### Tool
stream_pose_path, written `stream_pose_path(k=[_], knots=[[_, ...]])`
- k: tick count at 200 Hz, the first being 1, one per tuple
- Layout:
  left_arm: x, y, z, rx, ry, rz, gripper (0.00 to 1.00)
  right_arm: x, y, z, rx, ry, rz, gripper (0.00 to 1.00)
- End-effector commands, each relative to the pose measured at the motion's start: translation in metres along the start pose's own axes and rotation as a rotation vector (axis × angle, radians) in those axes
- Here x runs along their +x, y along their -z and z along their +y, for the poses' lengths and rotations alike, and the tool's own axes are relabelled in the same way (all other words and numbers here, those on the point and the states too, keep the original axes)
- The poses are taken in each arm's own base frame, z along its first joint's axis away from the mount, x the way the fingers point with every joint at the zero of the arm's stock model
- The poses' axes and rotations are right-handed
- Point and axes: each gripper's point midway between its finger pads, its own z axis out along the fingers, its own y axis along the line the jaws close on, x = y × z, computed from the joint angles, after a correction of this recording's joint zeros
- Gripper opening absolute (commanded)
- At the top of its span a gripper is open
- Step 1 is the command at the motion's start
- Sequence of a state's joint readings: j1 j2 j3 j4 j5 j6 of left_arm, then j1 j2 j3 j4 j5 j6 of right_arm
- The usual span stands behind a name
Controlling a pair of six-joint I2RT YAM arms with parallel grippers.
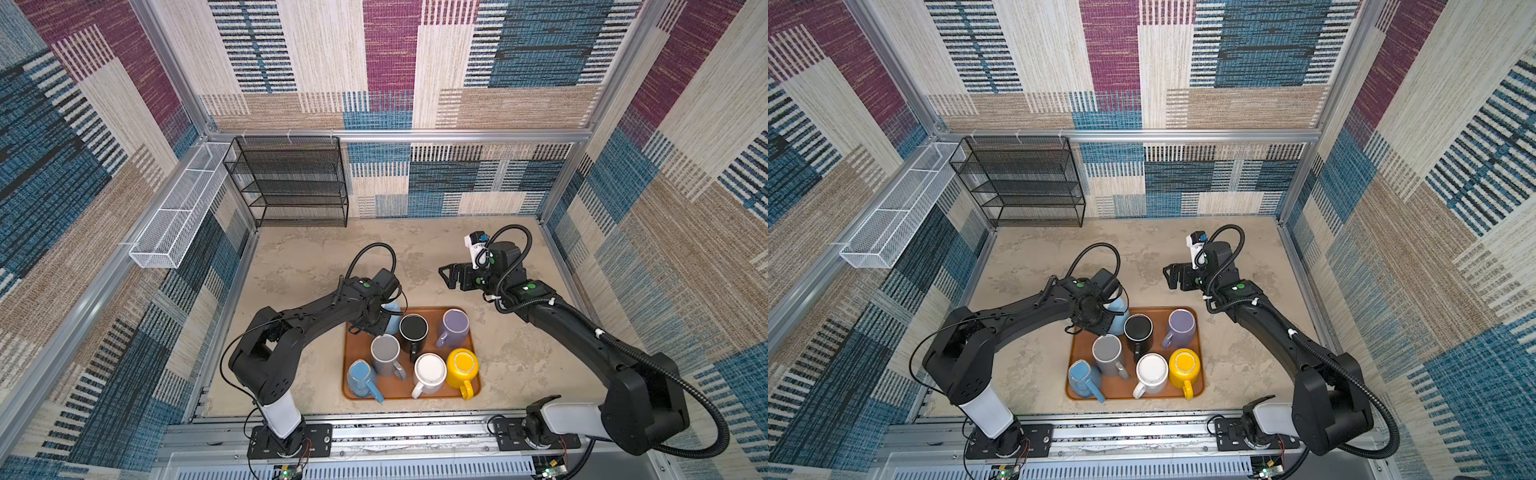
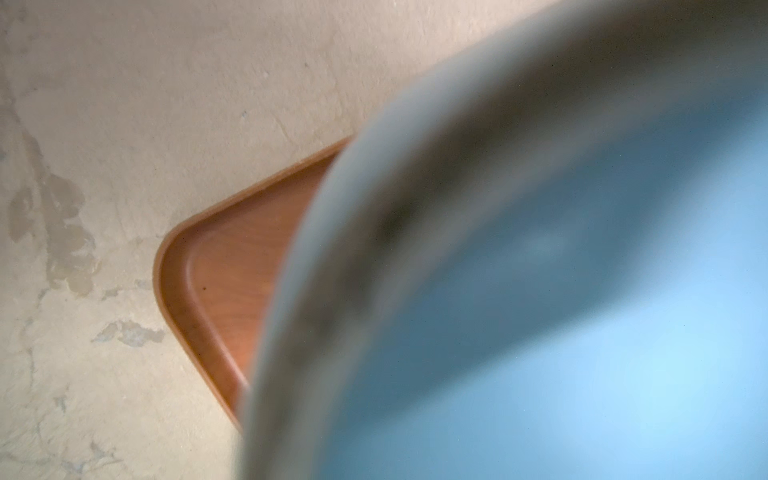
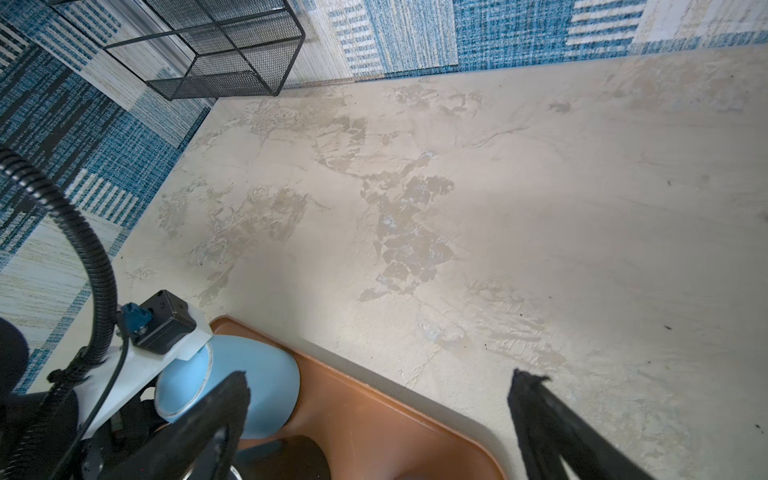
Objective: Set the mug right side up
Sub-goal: 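Lift the light blue mug off the tray with the left gripper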
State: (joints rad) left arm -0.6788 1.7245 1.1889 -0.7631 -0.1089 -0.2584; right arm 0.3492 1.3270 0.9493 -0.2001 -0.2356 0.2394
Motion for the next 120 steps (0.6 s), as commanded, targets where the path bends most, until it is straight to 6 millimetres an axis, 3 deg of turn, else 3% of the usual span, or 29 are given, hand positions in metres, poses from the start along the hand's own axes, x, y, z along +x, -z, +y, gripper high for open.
stream_pose_path(k=[1, 39, 120], knots=[[-0.006, -0.002, 0.003, -0.018, -0.012, -0.021, 0.14, -0.006, 0.0, 0.003, -0.003, -0.007, -0.014, 1.0], [-0.008, -0.001, 0.003, -0.017, -0.01, -0.023, 0.0, -0.006, -0.002, 0.004, -0.004, -0.006, -0.014, 1.0], [-0.002, 0.009, 0.016, -0.079, 0.023, -0.017, 0.0, -0.001, -0.005, 0.003, -0.005, -0.004, -0.006, 1.0]])
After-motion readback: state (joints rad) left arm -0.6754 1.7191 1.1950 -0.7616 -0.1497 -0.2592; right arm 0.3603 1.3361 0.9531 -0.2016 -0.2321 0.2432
